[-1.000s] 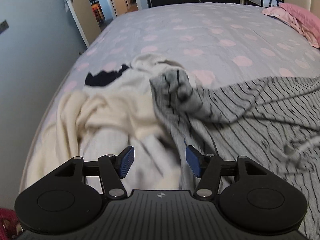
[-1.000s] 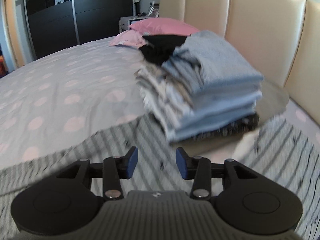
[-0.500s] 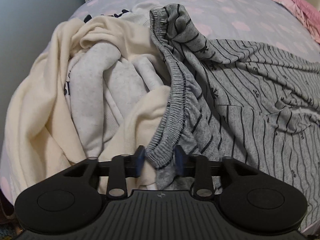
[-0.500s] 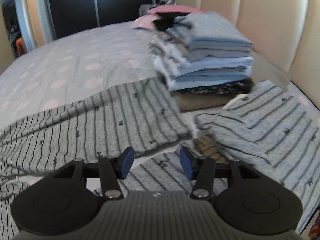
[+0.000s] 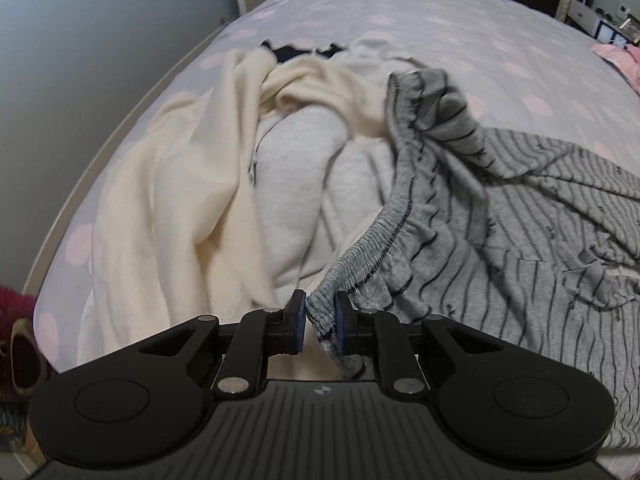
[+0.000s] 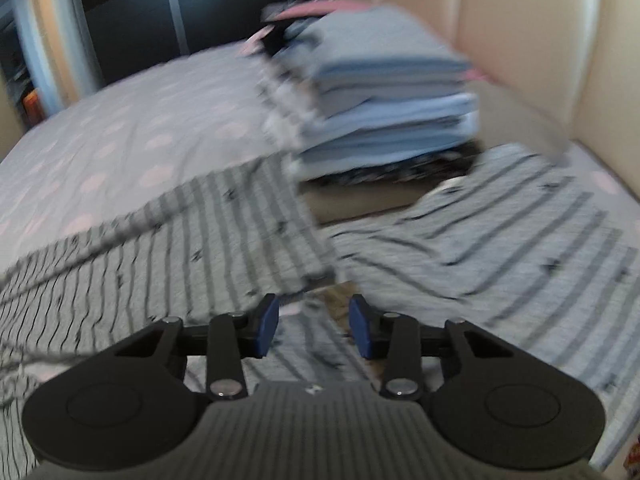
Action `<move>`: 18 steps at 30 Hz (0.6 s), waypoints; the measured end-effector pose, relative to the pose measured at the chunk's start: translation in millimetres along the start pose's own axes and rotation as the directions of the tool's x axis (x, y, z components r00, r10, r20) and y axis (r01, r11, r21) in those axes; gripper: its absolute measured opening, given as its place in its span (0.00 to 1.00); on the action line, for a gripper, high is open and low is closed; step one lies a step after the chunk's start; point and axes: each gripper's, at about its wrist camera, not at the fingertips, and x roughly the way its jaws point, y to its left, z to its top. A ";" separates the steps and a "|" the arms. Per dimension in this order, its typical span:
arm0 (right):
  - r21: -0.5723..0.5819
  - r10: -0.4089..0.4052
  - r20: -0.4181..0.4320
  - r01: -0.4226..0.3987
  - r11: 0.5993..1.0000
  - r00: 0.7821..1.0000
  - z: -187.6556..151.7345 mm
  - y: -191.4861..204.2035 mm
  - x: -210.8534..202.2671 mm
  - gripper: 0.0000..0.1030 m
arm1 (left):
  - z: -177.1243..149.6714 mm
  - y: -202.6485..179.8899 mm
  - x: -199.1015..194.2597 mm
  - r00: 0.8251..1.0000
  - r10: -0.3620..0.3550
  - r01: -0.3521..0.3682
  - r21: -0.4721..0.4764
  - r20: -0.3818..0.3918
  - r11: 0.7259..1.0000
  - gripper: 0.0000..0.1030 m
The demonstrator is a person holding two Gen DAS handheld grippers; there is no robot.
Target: Fold clothes
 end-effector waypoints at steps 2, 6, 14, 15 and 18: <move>-0.049 0.013 -0.040 -0.015 0.999 0.999 2.0 8.6 16.1 0.41 | -1.7 -2.9 8.2 1.000 0.003 -0.003 0.006 -0.022 1.000 0.13; -0.167 -0.054 -0.073 0.041 0.985 0.996 7.6 24.0 49.0 0.41 | -3.4 -6.3 17.6 0.999 0.026 -0.025 0.024 -0.041 0.999 0.14; -0.327 -0.150 -0.169 0.088 0.941 0.974 12.0 36.3 99.1 0.30 | -3.4 -8.7 27.6 0.997 0.046 -0.045 0.030 -0.056 0.999 0.15; -0.346 -0.168 -0.176 0.099 0.933 0.970 10.6 38.0 103.2 0.10 | -3.5 -9.4 28.0 0.997 0.049 -0.047 0.033 -0.056 0.998 0.15; -0.356 -0.184 -0.184 0.109 0.928 0.966 8.2 38.1 104.8 0.03 | -3.3 -9.4 27.4 0.997 0.051 -0.049 0.032 -0.058 0.998 0.15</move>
